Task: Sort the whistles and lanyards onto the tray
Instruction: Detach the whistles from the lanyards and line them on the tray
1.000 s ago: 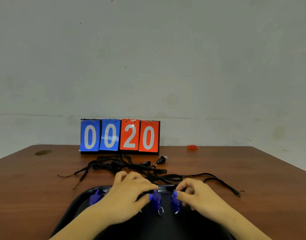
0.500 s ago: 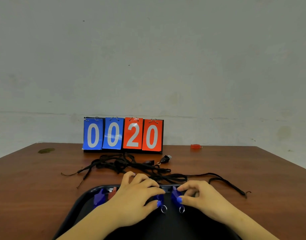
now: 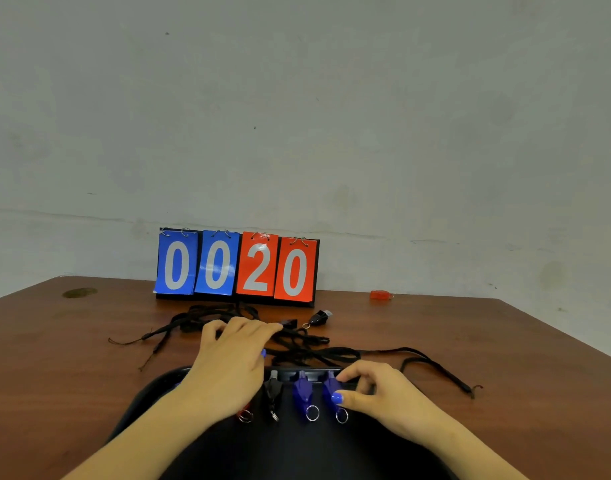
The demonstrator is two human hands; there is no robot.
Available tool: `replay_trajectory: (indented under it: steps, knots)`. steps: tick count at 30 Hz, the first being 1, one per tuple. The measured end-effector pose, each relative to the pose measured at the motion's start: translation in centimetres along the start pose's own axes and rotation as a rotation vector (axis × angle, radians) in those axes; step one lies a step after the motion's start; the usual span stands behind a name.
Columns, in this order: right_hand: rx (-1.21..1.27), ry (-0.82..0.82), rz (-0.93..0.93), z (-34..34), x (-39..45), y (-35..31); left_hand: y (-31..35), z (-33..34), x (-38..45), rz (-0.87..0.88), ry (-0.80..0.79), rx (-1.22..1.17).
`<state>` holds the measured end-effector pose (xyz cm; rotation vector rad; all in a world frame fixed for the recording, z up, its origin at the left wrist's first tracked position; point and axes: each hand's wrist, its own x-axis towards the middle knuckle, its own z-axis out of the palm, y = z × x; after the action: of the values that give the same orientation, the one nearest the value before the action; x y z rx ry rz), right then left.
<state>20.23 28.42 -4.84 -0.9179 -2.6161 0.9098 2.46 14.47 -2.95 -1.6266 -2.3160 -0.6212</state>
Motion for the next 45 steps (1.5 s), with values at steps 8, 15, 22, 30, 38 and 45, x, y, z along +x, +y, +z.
replay_trajectory:
  steps: [8, 15, 22, 30, 38, 45]
  knots:
    - [-0.004, 0.003, -0.01, 0.0, 0.0, -0.1, -0.4, 0.3, 0.2, 0.017, 0.018, -0.053]
    - [0.144, 0.18, -0.013, -1.5, -0.2, 0.1, -0.5, -0.2, 0.5, -0.092, 0.09, -0.105]
    - [0.067, 0.19, 0.014, -4.0, 2.7, -0.9, -2.2, -4.3, 6.5, -0.251, -0.015, -0.174]
    - [-0.198, 0.042, 0.071, -3.2, 12.7, -1.3, -3.8, 2.5, 12.5, -0.151, -0.155, -0.159]
    - [-0.484, 0.042, 0.222, -0.8, 18.7, -0.4, -3.4, 7.6, 16.1, -0.104, -0.382, 0.166]
    - [-0.314, 0.244, 0.187, -2.0, 16.4, -0.2, -1.7, 5.8, 15.0, -0.043, -0.07, 0.084]
